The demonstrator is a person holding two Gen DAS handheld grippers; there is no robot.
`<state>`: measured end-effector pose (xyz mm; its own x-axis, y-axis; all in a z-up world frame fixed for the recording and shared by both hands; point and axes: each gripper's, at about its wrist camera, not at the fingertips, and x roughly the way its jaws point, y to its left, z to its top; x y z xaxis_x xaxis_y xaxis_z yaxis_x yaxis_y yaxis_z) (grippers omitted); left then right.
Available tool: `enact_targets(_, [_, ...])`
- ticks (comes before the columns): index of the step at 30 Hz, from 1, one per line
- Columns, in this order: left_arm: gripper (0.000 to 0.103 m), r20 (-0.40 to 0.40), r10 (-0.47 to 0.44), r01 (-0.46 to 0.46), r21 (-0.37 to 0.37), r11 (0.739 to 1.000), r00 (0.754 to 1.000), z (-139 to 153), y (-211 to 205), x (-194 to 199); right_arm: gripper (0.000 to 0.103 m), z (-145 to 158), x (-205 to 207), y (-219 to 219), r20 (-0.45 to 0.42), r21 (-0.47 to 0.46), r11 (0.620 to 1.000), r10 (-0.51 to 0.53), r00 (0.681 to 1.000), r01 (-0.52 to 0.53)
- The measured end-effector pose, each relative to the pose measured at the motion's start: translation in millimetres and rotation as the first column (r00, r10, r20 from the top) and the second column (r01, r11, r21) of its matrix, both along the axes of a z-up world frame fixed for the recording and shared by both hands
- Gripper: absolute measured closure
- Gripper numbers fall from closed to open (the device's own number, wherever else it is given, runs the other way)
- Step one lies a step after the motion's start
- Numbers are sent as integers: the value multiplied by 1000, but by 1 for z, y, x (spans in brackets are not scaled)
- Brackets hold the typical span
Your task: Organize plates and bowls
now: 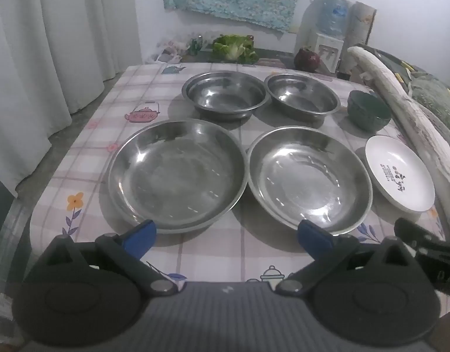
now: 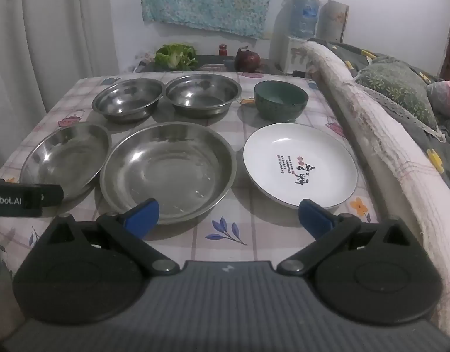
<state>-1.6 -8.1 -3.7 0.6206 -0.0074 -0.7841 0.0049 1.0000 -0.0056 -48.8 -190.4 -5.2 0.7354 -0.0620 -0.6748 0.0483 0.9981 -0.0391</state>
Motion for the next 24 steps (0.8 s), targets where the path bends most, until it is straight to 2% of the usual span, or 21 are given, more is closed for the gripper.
enact_targets(3, [0,13,-5,5,-6,1000,1000,3,1,-2,1,1,-1,1,8,1,1000,-5,1000,5])
enact_targets(4, [0,18,-7,8,-5,1000,1000,4,-1,-3,1,-2,-8,-2,39,13,1000,-13,999,12])
enact_targets(7, [0,20,-20,20,-8,1000,1000,9,-1,-7,1,4,-2,-7,6,14,1000,-18,1000,18])
enact_targets(24, [0,18,-50,51,-20,999,999,12,-9,-17,1,9,-8,-7,15,0,1000,-15,1000,15])
